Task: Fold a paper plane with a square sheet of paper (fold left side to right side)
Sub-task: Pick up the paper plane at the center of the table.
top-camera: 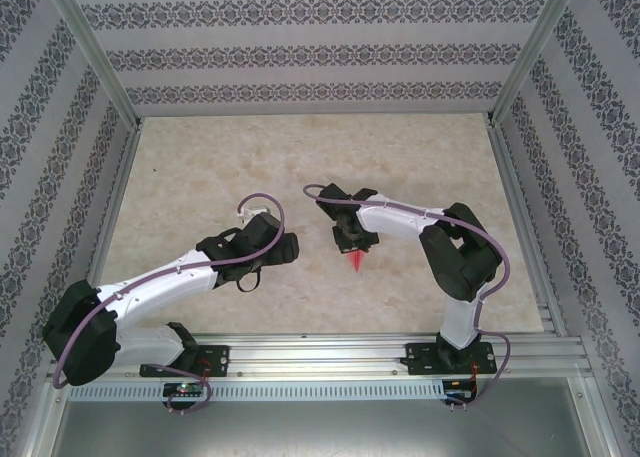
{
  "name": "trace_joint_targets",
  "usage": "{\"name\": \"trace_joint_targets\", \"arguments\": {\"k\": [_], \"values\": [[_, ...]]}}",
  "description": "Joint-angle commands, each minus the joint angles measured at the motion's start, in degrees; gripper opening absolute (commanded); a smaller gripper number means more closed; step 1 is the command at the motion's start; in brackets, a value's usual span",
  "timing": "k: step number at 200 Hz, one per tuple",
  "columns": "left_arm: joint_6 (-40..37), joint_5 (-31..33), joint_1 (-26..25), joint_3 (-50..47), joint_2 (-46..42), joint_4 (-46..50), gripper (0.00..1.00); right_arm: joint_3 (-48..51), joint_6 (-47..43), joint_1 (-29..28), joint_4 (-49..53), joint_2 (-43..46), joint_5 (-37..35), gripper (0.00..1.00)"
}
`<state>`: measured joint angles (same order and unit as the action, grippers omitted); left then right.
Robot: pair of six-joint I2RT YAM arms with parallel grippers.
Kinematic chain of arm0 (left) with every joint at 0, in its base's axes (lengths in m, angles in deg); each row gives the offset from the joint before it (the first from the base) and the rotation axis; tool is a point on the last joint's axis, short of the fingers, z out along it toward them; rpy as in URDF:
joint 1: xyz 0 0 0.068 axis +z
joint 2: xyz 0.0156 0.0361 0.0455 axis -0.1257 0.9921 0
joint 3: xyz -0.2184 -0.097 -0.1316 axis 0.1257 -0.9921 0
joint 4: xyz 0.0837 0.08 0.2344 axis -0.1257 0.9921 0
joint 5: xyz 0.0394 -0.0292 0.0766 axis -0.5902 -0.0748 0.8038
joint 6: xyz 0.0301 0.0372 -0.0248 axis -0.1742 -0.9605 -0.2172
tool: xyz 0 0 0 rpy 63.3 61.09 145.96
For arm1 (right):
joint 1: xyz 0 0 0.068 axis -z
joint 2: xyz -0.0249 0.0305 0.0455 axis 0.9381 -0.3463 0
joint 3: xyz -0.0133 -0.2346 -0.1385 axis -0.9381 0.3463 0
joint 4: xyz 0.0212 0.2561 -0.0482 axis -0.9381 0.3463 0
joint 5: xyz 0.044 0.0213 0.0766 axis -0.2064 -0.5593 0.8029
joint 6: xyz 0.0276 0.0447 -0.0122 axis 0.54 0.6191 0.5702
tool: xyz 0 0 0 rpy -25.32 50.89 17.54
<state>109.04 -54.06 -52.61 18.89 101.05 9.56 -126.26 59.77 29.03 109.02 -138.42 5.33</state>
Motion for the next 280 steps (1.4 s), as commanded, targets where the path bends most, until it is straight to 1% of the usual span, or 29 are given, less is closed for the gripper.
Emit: {"name": "trace_joint_targets", "arguments": {"k": [1,36,71,160,235,260,280], "values": [[-1.3,1.4,0.4,2.3,0.2,1.5,0.97,1.0,-0.2,1.0,-1.8,2.4,1.8,0.13],[-1.3,1.5,0.4,2.5,0.4,1.7,0.97,2.4,-0.1,2.6,-3.2,3.6,4.7,0.13],[-1.4,1.4,0.4,2.7,0.8,1.7,0.97,3.0,0.4,3.3,-4.4,2.5,6.1,0.2],[-1.4,2.1,0.4,2.9,0.3,2.6,0.97,3.2,-0.4,4.1,-4.0,0.3,3.7,0.21],[-1.2,2.6,0.4,3.3,-0.1,3.7,0.97,3.6,-1.1,5.4,-4.5,-0.4,3.8,0.19],[-1.4,3.6,0.4,3.8,-1.0,4.8,0.97,3.7,-1.5,5.8,-4.8,-0.5,4.8,0.14],[-2.0,4.5,0.4,4.4,-2.1,6.0,0.98,2.9,-2.4,6.3,-4.5,0.7,5.4,0.08]]}}
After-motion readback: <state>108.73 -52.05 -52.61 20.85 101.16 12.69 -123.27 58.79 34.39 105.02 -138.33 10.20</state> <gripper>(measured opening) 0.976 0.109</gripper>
